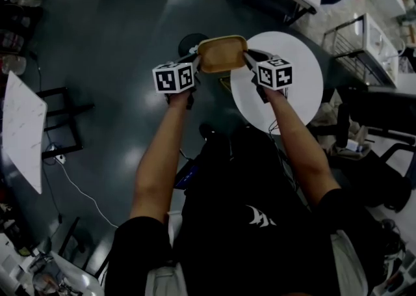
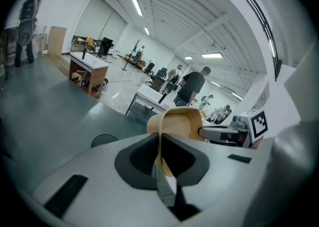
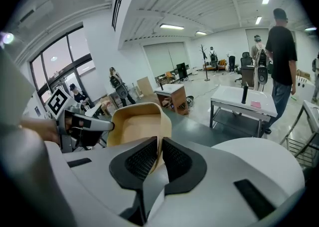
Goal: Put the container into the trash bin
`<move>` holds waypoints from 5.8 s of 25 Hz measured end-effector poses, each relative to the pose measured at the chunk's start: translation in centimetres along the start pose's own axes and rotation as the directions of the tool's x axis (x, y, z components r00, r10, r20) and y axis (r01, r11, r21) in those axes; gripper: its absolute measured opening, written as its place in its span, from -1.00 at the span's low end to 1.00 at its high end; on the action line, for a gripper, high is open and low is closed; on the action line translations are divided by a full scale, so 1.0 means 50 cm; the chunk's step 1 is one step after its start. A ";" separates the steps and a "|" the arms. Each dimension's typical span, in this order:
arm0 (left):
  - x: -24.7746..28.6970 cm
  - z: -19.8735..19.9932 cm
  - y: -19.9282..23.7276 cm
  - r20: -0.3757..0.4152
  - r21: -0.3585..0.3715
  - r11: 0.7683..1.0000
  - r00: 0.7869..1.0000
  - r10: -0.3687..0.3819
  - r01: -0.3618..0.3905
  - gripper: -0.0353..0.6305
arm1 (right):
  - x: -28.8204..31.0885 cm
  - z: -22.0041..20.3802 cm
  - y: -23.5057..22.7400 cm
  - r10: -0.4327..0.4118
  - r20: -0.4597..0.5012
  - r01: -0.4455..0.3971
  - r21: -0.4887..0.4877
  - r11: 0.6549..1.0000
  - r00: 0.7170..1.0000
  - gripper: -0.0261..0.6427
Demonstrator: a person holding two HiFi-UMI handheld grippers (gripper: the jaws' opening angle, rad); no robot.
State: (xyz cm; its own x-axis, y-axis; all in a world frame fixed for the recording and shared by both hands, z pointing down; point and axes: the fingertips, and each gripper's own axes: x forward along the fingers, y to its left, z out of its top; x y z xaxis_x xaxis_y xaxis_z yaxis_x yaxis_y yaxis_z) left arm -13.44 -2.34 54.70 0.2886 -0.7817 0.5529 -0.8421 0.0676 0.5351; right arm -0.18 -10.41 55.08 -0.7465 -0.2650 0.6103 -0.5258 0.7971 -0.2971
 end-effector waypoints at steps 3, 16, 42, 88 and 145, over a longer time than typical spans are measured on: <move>-0.014 0.020 0.034 0.009 -0.002 1.000 1.000 0.014 -0.014 -0.82 | 0.031 0.020 0.024 0.012 0.007 -0.011 -0.007 1.000 1.000 -0.75; 0.039 0.084 0.153 -0.029 -0.016 0.999 0.999 0.036 -0.036 -0.84 | 0.165 0.052 0.010 0.031 -0.007 -0.030 0.048 0.998 1.000 -0.75; 0.257 0.071 0.422 -0.250 -0.093 0.984 0.960 0.126 -0.153 -0.85 | 0.469 -0.008 -0.094 0.035 -0.137 0.004 0.271 0.962 0.990 -0.76; 0.565 -0.315 0.848 -0.539 0.026 1.000 0.842 0.026 -0.014 -0.85 | 0.881 -0.491 -0.173 -0.173 -0.290 0.292 0.444 0.847 0.941 -0.76; 0.521 -0.096 0.695 -0.447 0.113 0.987 0.893 -0.054 0.117 -0.88 | 0.810 -0.180 -0.090 -0.230 -0.088 0.247 0.324 0.913 0.969 -0.76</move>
State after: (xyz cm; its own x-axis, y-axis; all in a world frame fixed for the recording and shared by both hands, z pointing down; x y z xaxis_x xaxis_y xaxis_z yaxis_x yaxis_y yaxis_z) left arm -33.00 -17.38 90.78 0.5072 -0.4240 0.7503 -0.8487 -0.0943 0.5204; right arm -24.39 -19.83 87.75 -0.5665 -0.3926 0.7246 -0.7964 0.4868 -0.3589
